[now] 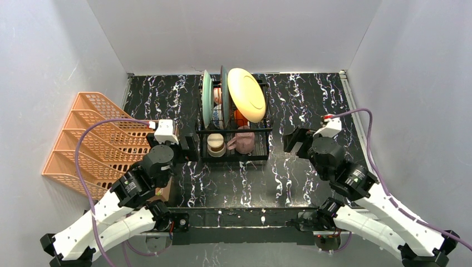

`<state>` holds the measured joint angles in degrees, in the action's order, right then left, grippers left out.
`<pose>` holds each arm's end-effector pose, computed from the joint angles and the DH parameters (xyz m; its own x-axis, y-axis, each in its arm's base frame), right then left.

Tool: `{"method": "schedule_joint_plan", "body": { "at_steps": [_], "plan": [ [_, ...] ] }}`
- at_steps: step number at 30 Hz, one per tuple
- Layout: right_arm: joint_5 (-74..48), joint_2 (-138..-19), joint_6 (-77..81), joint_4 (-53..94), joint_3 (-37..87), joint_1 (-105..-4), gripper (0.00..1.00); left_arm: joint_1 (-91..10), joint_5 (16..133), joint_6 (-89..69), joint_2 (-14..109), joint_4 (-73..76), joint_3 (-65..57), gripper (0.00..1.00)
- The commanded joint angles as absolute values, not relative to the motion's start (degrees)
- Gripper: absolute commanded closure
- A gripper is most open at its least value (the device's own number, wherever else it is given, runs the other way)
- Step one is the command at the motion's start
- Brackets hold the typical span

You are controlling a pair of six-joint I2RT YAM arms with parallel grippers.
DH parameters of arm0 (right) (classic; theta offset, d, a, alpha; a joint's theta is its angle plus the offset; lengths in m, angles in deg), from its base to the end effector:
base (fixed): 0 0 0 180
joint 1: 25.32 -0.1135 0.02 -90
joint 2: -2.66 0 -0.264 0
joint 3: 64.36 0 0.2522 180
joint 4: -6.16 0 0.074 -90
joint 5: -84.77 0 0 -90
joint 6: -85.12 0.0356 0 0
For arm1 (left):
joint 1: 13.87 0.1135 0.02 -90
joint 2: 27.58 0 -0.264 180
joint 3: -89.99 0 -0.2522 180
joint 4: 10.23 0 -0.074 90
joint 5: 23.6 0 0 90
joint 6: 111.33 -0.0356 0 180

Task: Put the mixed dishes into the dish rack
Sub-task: Reset both arms

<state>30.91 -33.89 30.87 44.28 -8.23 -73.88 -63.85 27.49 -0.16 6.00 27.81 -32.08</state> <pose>0.1104 0.0933 0.3226 -0.3083 0.3637 -0.8790 -0.0680 0.9132 0.4017 0.0998 -0.0841 0.3394 -0.2154 -0.1805 -0.9597 0.1348 0.9679 -0.2123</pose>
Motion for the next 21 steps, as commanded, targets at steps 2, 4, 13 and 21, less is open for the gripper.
{"method": "schedule_joint_plan", "body": {
  "at_steps": [2, 4, 13, 21],
  "plan": [
    [35.02, -33.42, 40.82, 57.95, -0.13, -74.19, 0.01, -63.53, 29.24, -2.74, 4.66, 32.68, -29.54, 0.02],
    [36.27, -32.95, 42.53, 60.11, 1.94, -74.18, 0.01, -63.53, 29.92, -2.43, 3.42, 33.64, -30.00, 0.02],
    [32.78, -30.96, 37.06, 63.39, 7.87, -74.18, 0.01, -63.53, 31.47, -1.18, -4.40, 34.31, -33.78, 0.02],
    [30.50, -28.50, 32.70, 60.45, 4.73, -74.17, 0.01, -63.53, 32.49, -1.80, -5.70, 34.06, -34.78, 0.02]
  ]
}}
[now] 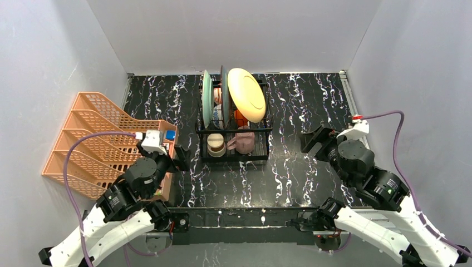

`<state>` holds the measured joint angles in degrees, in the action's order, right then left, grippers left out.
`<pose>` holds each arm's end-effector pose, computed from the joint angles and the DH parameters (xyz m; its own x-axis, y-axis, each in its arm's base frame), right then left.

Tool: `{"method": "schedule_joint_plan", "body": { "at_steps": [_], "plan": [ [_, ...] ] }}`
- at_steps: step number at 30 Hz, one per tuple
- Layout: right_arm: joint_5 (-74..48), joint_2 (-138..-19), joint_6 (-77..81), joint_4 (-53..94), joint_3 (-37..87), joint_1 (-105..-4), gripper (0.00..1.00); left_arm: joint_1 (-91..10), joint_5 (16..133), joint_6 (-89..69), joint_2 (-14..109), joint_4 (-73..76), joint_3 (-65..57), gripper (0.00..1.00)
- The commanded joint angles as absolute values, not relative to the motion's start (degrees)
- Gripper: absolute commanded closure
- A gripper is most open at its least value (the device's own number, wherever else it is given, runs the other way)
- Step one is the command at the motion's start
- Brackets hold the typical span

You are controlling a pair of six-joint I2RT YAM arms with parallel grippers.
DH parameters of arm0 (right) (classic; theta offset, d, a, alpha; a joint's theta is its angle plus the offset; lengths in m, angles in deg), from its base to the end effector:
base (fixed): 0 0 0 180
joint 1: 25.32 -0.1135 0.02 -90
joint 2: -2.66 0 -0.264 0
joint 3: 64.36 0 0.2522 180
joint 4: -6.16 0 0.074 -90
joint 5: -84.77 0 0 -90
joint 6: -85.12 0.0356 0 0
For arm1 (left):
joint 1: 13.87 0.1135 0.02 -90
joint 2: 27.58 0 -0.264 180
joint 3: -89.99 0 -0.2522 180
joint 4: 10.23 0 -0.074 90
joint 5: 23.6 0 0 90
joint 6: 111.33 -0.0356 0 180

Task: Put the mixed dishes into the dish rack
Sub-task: Reset both arms

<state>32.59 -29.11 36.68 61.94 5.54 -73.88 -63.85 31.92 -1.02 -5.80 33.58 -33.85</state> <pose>0.0768 0.0540 0.3773 -0.2865 0.4674 -0.8364 -0.0206 0.8698 0.4931 0.0701 -0.0521 0.3369 -0.1933 -0.2148 -0.9573 0.2187 0.9418 -0.2554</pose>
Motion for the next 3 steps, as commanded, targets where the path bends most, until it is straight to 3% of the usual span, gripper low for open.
{"method": "schedule_joint_plan", "body": {
  "at_steps": [1, 3],
  "plan": [
    [30.16, -28.20, 32.11, 59.58, 4.29, -74.19, 0.01, -63.53, 32.60, -1.88, -5.31, 34.00, -34.76, 0.02],
    [31.85, -27.89, 32.51, 58.75, 3.68, -74.19, 0.01, -63.53, 33.02, -2.06, -4.33, 33.96, -34.61, 0.02]
  ]
}}
